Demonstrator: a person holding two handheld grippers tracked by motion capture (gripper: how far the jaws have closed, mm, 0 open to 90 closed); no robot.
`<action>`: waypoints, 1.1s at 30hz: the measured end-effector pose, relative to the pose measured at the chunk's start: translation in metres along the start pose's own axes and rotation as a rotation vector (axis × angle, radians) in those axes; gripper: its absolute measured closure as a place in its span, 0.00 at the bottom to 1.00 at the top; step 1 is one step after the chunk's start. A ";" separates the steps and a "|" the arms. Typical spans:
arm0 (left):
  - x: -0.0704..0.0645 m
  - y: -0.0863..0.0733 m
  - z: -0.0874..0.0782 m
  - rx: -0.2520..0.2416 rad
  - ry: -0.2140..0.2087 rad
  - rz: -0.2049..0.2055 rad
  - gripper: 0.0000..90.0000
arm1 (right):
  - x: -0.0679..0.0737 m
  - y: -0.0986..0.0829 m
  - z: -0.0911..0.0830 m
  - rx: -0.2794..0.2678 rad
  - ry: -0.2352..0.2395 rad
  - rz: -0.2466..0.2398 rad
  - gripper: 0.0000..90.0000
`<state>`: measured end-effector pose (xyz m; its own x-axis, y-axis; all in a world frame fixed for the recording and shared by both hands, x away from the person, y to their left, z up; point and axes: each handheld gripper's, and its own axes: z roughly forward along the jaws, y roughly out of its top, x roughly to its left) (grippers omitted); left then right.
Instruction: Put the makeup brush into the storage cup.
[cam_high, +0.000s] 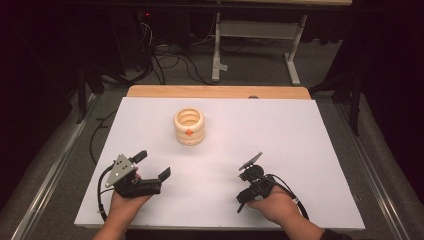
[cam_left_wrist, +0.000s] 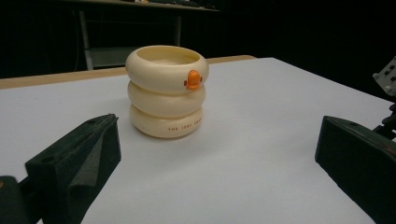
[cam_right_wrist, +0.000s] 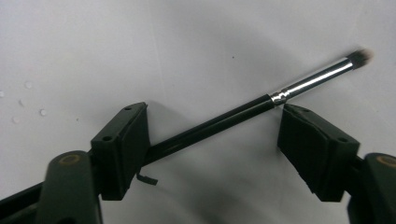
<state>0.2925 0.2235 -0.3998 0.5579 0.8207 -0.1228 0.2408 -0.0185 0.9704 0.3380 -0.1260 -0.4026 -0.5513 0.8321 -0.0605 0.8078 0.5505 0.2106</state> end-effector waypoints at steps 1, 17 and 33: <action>0.000 0.000 0.000 -0.001 0.000 0.000 0.01 | 0.000 0.000 0.000 -0.003 0.003 -0.011 0.34; 0.000 0.000 -0.001 -0.010 -0.002 -0.006 0.01 | 0.002 0.001 -0.005 -0.009 0.026 -0.065 0.75; 0.002 0.000 -0.002 -0.011 0.003 -0.004 0.01 | -0.001 0.003 -0.005 0.002 0.043 -0.094 0.87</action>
<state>0.2921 0.2262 -0.3995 0.5546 0.8225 -0.1264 0.2346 -0.0088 0.9721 0.3397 -0.1259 -0.3968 -0.6328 0.7734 -0.0379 0.7528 0.6259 0.2037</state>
